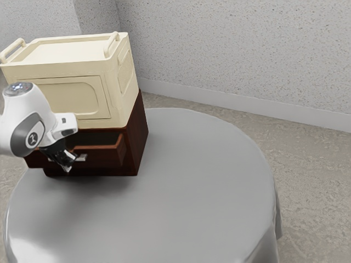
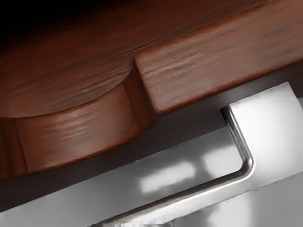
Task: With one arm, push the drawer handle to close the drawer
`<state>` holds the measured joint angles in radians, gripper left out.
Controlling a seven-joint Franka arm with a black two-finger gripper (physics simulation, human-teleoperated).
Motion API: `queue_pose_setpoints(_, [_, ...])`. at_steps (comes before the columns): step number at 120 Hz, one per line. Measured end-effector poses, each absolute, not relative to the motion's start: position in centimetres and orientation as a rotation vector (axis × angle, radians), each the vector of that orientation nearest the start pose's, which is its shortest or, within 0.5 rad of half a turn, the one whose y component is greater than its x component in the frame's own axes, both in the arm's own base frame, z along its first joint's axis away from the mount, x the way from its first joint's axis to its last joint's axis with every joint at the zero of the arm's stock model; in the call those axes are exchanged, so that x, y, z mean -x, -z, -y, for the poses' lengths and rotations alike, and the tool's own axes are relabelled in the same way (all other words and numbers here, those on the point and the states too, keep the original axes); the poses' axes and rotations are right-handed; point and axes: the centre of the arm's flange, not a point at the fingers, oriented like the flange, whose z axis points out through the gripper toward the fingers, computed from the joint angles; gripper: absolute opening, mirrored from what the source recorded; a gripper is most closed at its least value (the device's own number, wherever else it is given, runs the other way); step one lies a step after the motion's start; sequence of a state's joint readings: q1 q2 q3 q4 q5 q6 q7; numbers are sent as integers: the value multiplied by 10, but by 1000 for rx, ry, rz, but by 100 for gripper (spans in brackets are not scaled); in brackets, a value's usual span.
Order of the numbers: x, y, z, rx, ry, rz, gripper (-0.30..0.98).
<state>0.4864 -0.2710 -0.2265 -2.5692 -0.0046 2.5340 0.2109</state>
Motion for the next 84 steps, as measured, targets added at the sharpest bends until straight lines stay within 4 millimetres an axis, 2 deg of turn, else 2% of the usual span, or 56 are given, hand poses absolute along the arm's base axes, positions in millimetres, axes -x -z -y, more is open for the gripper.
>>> queue_pose_setpoints(37, [-452, -378, -124, 3010, 327, 59, -9])
queue_pose_setpoints(84, [-466, -382, -131, 2991, 362, 34, -9])
